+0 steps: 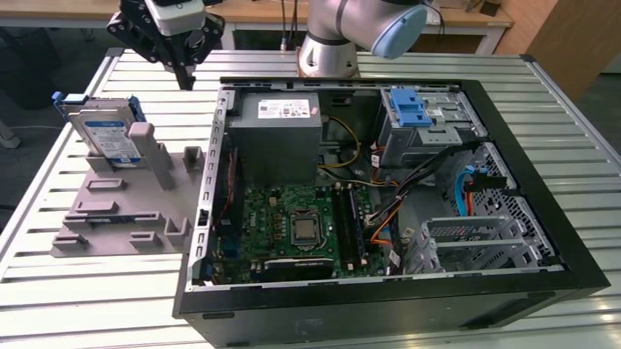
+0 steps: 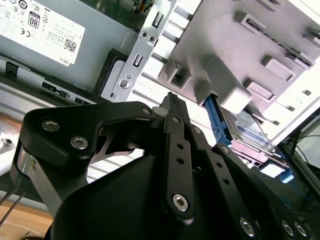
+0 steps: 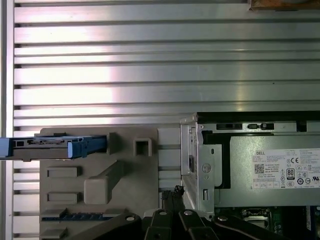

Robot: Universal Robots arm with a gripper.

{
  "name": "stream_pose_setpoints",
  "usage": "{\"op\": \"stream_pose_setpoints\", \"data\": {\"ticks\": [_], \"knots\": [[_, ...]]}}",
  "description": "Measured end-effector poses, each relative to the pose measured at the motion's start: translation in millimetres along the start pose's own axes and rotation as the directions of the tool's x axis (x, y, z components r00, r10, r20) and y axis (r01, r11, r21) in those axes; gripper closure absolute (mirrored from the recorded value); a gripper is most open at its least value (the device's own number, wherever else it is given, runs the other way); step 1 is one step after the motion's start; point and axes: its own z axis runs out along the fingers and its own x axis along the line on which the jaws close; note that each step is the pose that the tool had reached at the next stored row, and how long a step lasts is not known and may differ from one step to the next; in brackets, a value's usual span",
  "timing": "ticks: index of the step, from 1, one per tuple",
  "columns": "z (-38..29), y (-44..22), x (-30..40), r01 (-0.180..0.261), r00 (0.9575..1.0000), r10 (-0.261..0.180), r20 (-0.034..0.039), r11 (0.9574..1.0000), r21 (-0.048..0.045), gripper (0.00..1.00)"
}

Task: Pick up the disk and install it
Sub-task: 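Reach for the disk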

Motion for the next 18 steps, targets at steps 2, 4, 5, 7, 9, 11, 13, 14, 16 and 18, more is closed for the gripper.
{"op": "stream_pose_setpoints", "data": {"ticks": [2, 4, 5, 7, 9, 11, 13, 14, 16, 18], "knots": [[0.1, 0.0, 1.3, 0.0, 1.0, 0.0, 0.0001, 1.0, -0.0001, 0.89], [0.1, -0.1, 2.5, 0.0, 1.0, 0.0, 0.0, 1.0, 0.0, 0.89], [0.1, -0.1, 3.1, 0.0, 1.0, 0.0, 0.0, 1.0, 0.0, 0.89], [0.2, -0.1, 4.2, 0.0, 1.0, 0.0, 0.0001, 1.0, -0.0001, 0.89], [0.2, -0.1, 5.3, 0.0, 1.0, 0.0, 0.0001, 1.0, -0.0001, 0.89], [0.3, -0.1, 6.5, 0.0, 1.0, 0.0, 0.0001, 1.0, -0.0001, 0.89], [0.3, -0.1, 7.7, 0.0, 1.0, 0.0, 0.0, 1.0, 0.0, 0.89], [0.3, -0.1, 8.3, 0.0, 1.0, 0.0, 0.0001, 1.0, -0.0001, 0.89], [0.4, -0.1, 9.1, 0.0, 1.0, 0.0, 0.0001, 1.0, -0.0001, 0.89], [0.3, -0.1, 9.5, 0.0, 1.0, 0.0, -0.0001, 1.0, 0.0, 0.89]]}}
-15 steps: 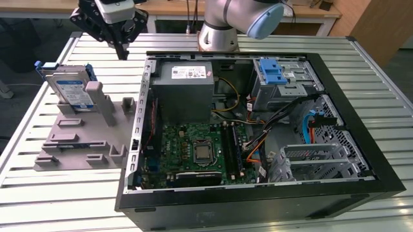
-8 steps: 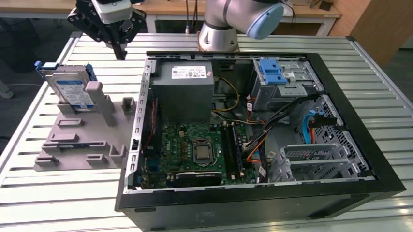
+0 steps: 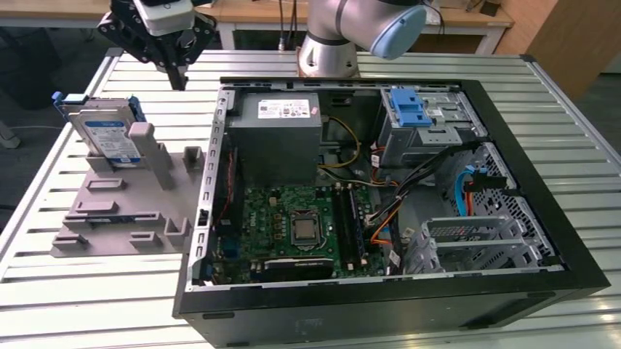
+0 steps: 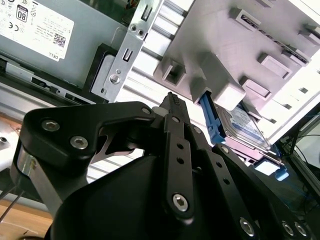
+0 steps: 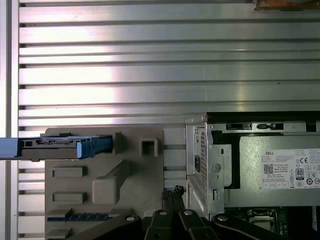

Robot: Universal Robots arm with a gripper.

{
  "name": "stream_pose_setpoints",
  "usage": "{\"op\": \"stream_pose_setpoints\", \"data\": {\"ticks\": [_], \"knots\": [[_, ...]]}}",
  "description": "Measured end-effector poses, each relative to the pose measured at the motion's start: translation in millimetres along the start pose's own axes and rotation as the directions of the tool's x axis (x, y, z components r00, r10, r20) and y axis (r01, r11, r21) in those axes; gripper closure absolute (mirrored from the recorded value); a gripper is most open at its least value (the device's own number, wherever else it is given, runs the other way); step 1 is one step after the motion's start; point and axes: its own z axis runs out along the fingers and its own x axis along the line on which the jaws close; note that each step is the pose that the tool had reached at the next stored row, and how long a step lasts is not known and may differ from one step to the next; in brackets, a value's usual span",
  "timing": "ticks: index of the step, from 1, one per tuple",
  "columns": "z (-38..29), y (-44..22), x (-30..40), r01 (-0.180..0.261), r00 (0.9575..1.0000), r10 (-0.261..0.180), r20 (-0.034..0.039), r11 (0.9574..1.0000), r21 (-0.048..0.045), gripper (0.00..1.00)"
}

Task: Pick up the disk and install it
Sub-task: 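Reach for the disk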

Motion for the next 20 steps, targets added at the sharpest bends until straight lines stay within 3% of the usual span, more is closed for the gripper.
{"op": "stream_pose_setpoints", "data": {"ticks": [20], "knots": [[0.1, -0.1, 6.6, 0.0, 1.0, 0.0, 0.0001, 1.0, 0.0, 0.89]]}}
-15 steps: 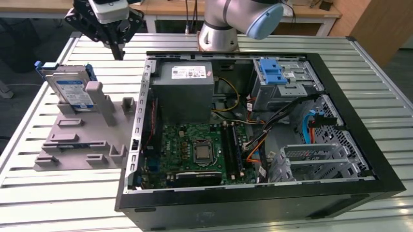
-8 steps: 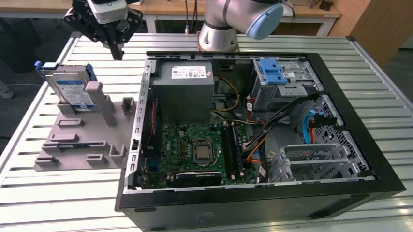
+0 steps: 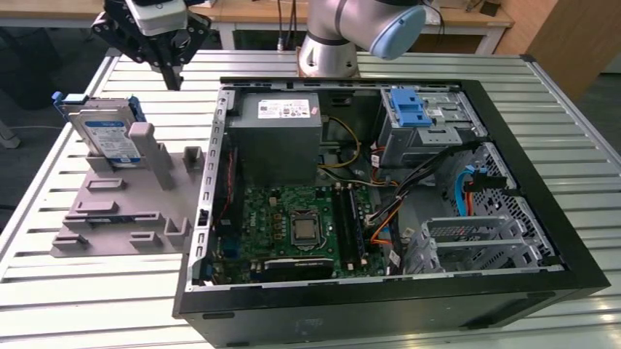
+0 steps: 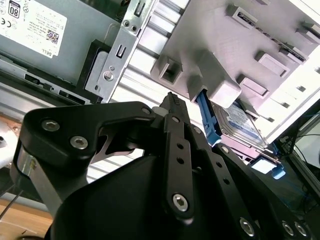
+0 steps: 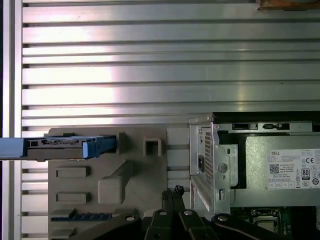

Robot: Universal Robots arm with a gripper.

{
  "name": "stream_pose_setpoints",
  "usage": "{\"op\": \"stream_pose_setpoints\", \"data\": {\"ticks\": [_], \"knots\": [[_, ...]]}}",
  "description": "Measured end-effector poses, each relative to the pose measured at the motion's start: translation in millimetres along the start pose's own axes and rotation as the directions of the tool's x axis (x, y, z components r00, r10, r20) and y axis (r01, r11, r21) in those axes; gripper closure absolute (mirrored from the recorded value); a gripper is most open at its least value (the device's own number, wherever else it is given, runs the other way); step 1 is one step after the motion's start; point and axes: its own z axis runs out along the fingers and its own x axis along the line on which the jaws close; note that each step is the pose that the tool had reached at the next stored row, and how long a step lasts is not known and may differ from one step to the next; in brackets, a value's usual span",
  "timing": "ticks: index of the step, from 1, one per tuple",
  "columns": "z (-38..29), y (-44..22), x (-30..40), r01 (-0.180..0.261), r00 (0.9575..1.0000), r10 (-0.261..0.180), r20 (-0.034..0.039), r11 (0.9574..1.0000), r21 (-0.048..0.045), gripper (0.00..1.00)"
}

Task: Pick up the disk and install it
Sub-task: 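Reach for the disk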

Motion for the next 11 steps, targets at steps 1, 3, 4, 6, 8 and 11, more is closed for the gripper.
{"op": "stream_pose_setpoints", "data": {"ticks": [1, 3, 4, 6, 8, 11], "knots": [[0.0, 0.0, 0.6, 0.0, 1.0, 0.0, 0.0, 1.0, 0.0, 0.89], [0.0, 0.0, 2.0, 0.0, 1.0, 0.0, 0.0, 1.0, 0.0, 0.89], [0.0, 0.0, 2.9, 0.0, 1.0, 0.0, 0.0, 1.0, 0.0, 0.89], [0.1, 0.1, 4.4, 0.0, 1.0, 0.0, 0.0, 1.0, 0.0, 0.89], [0.1, 0.4, 6.0, 0.0, 1.0, 0.0, 0.0, 1.0, 0.0, 0.89], [0.2, 0.9, 9.3, 0.0, 1.0, 0.0, 0.0, 1.0, 0.0, 0.89]]}}
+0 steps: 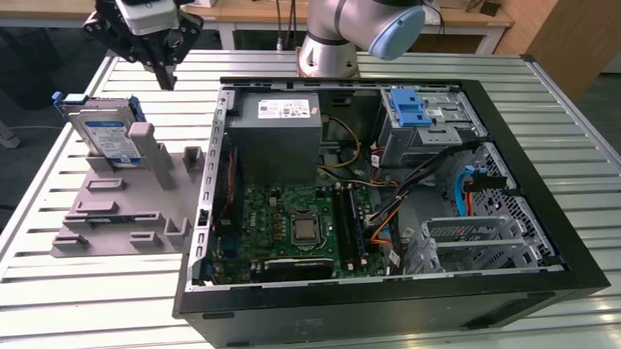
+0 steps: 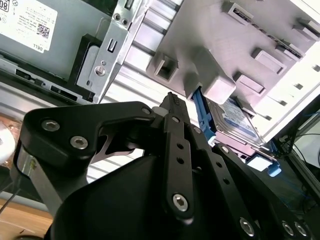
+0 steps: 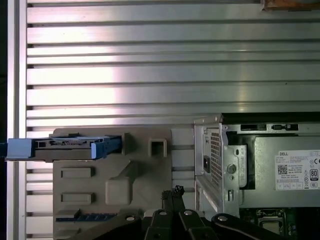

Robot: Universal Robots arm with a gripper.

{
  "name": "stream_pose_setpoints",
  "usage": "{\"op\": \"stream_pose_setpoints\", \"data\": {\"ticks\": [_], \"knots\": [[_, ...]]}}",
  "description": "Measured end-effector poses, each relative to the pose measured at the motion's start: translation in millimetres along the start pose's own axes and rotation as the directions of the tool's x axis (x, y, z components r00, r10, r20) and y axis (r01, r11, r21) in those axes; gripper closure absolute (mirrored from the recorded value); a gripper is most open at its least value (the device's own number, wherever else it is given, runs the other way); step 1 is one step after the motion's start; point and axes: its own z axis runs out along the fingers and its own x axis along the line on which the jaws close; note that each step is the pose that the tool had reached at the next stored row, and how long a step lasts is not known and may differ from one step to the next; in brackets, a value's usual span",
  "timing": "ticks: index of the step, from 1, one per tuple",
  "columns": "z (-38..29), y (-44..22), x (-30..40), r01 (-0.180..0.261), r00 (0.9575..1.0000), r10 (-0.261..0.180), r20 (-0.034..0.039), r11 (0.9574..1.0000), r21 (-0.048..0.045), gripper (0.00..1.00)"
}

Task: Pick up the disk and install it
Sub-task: 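Reach for the disk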

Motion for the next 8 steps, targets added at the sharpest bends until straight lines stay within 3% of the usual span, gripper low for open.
{"op": "stream_pose_setpoints", "data": {"ticks": [8], "knots": [[0.4, 2.6, 11.5, 0.0, 1.0, 0.0, 0.0001, 1.0, 0.0, 0.89]]}}
